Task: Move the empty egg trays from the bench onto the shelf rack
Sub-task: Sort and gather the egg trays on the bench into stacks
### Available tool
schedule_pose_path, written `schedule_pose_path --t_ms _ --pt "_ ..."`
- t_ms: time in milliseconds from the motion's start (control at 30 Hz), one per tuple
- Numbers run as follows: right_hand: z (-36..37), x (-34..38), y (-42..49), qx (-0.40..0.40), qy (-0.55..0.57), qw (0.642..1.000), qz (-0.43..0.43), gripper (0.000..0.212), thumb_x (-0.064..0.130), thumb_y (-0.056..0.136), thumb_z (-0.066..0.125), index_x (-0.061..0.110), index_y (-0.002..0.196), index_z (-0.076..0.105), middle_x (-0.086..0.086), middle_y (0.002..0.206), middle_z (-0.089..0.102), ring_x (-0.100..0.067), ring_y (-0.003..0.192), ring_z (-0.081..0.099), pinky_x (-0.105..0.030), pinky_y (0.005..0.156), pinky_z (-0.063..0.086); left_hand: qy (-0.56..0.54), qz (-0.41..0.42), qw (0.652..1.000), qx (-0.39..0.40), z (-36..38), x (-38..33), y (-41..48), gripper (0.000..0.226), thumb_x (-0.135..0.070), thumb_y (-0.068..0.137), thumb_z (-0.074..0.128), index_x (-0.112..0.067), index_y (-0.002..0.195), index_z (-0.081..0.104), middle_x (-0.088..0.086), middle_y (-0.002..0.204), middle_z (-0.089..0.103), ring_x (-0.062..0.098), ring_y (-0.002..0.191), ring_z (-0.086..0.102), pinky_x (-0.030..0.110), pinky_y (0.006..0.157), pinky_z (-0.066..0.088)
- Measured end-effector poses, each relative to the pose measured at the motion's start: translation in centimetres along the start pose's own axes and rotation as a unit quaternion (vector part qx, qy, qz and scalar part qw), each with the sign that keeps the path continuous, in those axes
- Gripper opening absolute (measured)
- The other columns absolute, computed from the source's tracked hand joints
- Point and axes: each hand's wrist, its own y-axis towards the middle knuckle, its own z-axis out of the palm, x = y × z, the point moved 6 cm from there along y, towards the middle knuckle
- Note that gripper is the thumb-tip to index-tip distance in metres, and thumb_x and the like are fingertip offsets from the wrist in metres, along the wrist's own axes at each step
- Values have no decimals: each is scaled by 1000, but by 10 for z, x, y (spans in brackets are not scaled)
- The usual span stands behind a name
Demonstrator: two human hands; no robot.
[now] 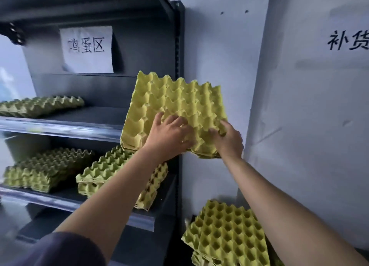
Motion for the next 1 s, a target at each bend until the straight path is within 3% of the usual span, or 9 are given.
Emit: schedule_pose_path --t_ms 100,333,500,567,633,700,767,867,1000 --pt "44 43 6 -4 -23 1000 -6 46 52 88 56 31 129 54 -11 125 52 -28 107 57 -30 86 40 33 14 999 -10 7 60 -6 50 -55 86 50 -38 133 43 -6 142 36 18 133 31 48 110 16" --pt "133 123 23 -32 -27 999 -16 37 47 89 55 22 116 64 -9 115 58 -27 101 59 -28 75 40 52 60 995 -61 16 177 0 30 -22 83 66 -27 112 63 2 128 53 26 118 48 40 87 46" --pt "193 173 31 -29 -58 994 -83 19 22 91 52 22 93 72 -5 101 58 -22 76 58 -23 55 39 -26 -41 996 -69 39 267 4 21 -3 85 61 -11 104 64 6 123 51 25 109 50 37 72 53" --pt "215 179 34 -6 -84 994 -73 31 15 89 50 19 59 57 -5 82 51 -15 56 43 -22 44 26 -36 -57 997 -46 58 291 6 19 -2 88 55 -12 103 61 3 121 51 23 111 48 32 75 47" --pt "229 172 39 8 -92 995 -43 41 10 86 46 17 48 33 -1 57 38 -15 47 30 -24 43 19 -76 -60 995 -16 74 303 8 18 -6 92 49 -10 104 61 3 118 55 22 111 47 32 83 43" --pt "236 161 42 15 -110 993 -31 40 11 86 43 17 49 28 1 51 32 -21 51 35 -25 45 23 -103 -54 993 -4 85 305 9 20 -15 96 46 -9 108 61 5 119 56 22 111 47 34 91 43" --pt "241 158 43 11 -153 988 -35 38 22 91 42 17 54 36 1 59 45 -26 63 50 -29 60 40 -122 -63 990 -5 93 307 8 27 -23 98 43 -7 112 59 8 121 55 26 111 48 38 92 43" --pt "247 161 42 20 -213 976 -33 31 36 97 38 22 83 61 -2 93 63 -31 94 57 -44 88 43 -110 -78 991 -21 101 308 5 28 -24 97 43 -7 111 60 9 120 55 29 105 50 41 85 45" --pt "249 160 45 26 -222 974 -39 32 38 99 40 21 108 66 -7 120 51 -34 102 56 -46 91 43 -111 -83 989 -42 101 307 3 27 -24 97 43 -7 109 61 8 117 56 29 101 50 41 80 45"
